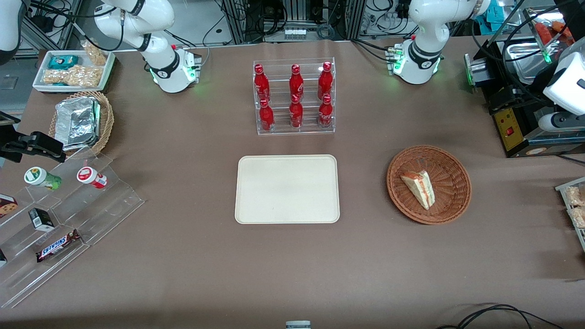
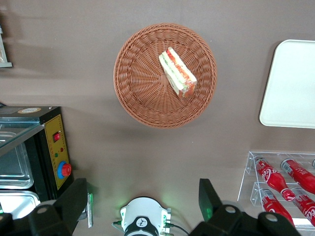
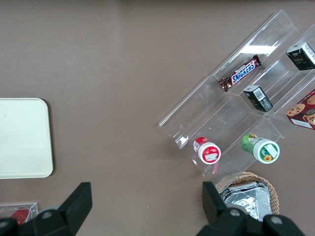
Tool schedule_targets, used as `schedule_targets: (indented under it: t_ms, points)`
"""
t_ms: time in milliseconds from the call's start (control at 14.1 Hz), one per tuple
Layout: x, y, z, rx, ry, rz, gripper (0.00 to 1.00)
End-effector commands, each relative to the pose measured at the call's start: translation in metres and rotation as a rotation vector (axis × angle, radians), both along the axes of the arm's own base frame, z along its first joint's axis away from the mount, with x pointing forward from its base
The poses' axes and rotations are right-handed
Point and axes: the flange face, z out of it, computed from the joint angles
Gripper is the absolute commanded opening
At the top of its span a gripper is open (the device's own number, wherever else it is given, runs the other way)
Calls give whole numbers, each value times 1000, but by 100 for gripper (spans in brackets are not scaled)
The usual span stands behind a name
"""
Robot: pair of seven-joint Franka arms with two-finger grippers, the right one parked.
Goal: Place sandwich from basket to tray
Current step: 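Lower the left gripper over the wrapped sandwich in the wicker basket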
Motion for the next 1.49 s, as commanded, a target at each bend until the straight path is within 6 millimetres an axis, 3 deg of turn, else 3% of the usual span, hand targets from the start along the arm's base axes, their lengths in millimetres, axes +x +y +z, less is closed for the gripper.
schedule_targets:
  t_ms: [0,213,354,496,780,1063,1205,1417]
  points:
    - [-4,2,5,-12,-8,3,100]
    - [7,4,-13,-13,25,17,100]
    - [10,18,-29,-25,62,39,100]
    - [24,24,-60,-34,122,49,100]
    - [52,26,-149,-16,178,179,100]
    - [20,5,-246,-10,98,327,100]
    - [17,-29,-272,-11,66,440,100]
    - [10,-40,-312,-48,-24,650,100]
